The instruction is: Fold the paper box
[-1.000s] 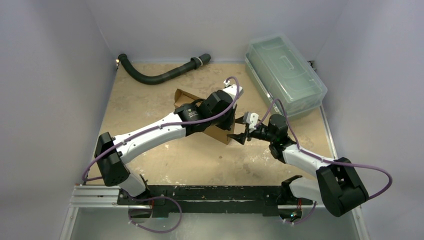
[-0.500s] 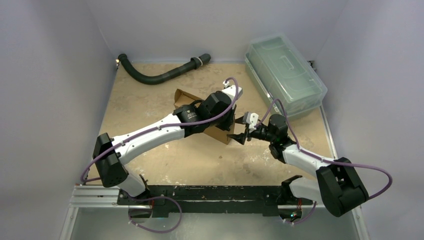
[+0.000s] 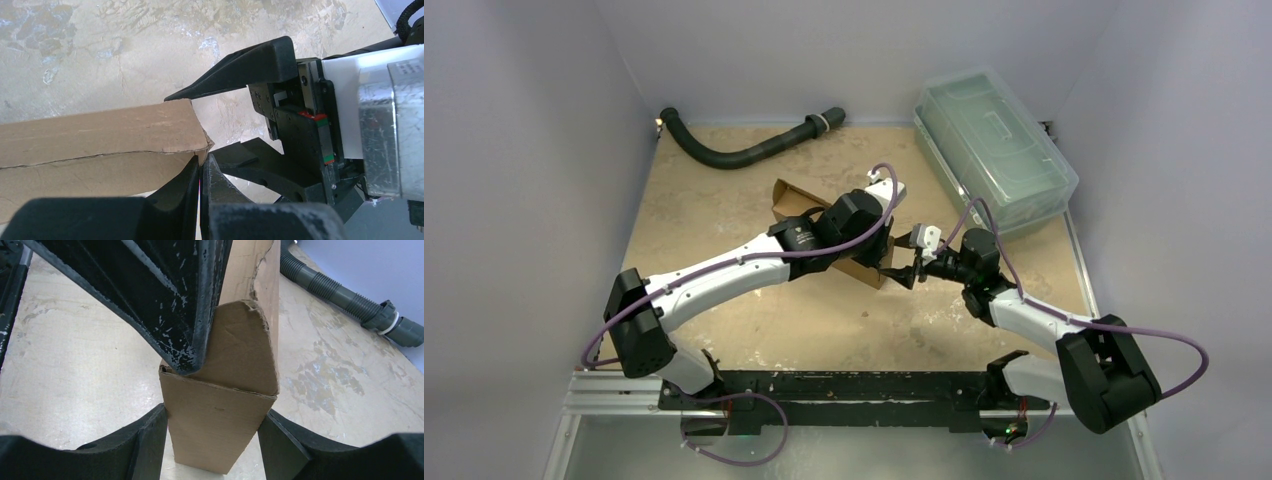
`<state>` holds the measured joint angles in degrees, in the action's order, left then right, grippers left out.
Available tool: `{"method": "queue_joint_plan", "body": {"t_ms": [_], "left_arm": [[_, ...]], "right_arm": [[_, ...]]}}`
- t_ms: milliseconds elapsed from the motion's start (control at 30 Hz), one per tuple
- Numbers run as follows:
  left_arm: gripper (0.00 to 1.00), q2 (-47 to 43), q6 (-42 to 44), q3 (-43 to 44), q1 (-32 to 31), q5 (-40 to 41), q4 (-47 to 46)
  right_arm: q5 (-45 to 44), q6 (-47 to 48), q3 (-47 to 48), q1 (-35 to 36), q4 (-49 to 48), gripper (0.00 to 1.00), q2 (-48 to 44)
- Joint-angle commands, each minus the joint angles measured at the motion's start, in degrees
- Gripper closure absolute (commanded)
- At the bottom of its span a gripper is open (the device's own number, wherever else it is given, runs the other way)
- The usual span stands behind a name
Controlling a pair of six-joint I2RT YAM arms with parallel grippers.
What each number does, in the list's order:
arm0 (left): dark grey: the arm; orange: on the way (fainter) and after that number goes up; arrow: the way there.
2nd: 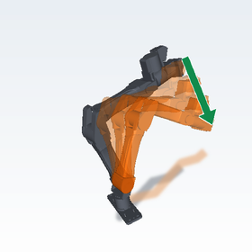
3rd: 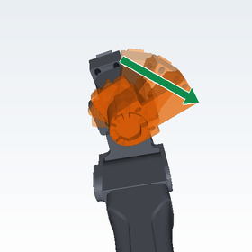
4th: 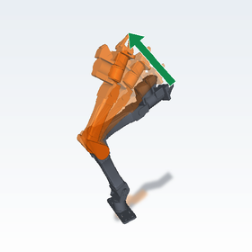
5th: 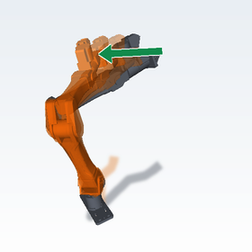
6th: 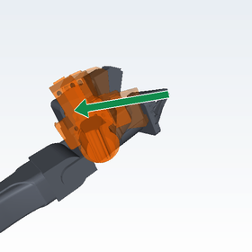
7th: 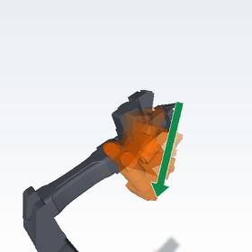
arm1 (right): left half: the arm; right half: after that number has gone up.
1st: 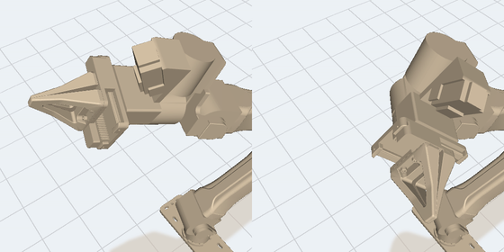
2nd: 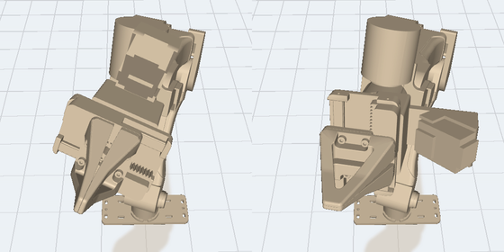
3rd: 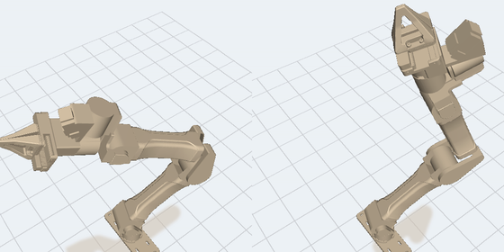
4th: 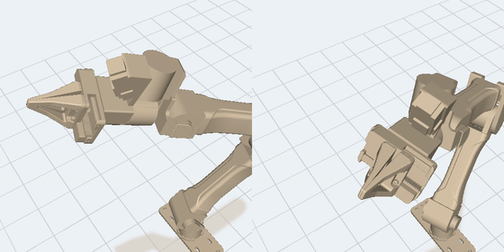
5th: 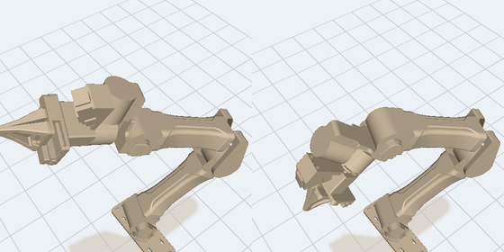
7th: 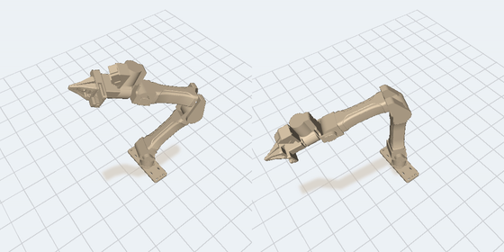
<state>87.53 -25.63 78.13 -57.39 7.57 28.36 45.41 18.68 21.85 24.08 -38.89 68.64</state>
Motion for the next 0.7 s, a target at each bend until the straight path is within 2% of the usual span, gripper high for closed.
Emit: {"method": "queue_joint_plan", "body": {"t_ms": [0,233,300,533,667], "left_arm": [[1.00,-0.4,1.7,-1.3,0.6,-0.7,1.6],[1.00,-0.9,0.4,-2.5,0.6,-1.5,0.4],[0.93,-1.6,-0.1,-2.8,0.6,-1.2,0.1],[0.83,-4.8,-2.2,-4.2,0.6,-0.6,-1.0],[0.75,-9.8,-3.6,-7.3,0.6,-0.3,-2.5]], "right_arm": [[2.0,1.0,1.4,0.6,1.1,0.45,0.8],[2.0,1.1,1.4,0.6,1.0,0.44,1.0],[2.0,1.1,1.4,0.6,1.0,0.43,1.0],[2.0,1.0,1.3,0.5,0.9,0.42,0.9],[2.0,1.0,1.3,0.5,0.9,0.42,1.0]]}}
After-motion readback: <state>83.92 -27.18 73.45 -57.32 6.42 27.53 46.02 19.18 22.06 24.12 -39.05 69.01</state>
